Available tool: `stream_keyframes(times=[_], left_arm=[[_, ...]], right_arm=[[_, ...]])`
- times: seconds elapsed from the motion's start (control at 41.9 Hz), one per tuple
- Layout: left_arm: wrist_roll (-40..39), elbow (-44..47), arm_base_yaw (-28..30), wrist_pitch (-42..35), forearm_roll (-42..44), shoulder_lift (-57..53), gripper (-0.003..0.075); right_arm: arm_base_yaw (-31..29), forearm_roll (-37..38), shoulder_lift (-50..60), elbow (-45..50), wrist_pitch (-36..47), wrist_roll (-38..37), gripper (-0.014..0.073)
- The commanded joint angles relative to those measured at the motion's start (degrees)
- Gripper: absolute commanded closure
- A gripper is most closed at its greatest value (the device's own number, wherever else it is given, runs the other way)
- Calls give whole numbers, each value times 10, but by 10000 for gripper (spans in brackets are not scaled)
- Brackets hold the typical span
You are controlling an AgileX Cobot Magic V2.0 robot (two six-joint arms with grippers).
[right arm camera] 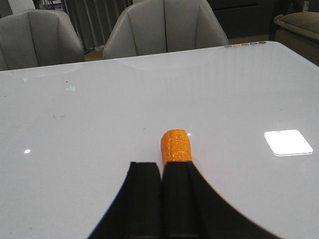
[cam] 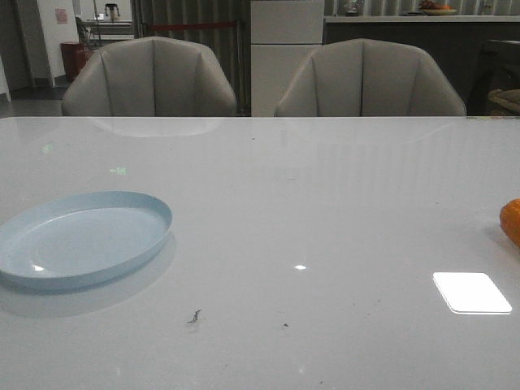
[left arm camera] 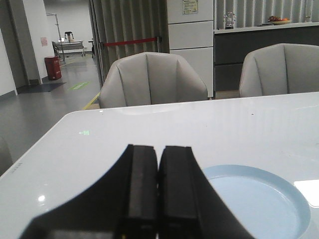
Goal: Place corn on plate with both arms
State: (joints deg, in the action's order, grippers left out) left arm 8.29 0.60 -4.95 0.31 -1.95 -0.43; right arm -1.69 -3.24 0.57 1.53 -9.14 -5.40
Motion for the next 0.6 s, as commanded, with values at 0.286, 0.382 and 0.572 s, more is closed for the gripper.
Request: stream_keyframes(times=[0.286,0.382,0.572], left_arm=[[-8,22,0,-60,-7,-10,626],[-8,22,0,-70,-7,-10,626],[-8,21,0,-170,-11,-10,626]], right_arm=[[-1,1,14,-11,45,1,536],[-1,1,14,-11,45,1,536],[-1,1,14,-11,45,1,536]])
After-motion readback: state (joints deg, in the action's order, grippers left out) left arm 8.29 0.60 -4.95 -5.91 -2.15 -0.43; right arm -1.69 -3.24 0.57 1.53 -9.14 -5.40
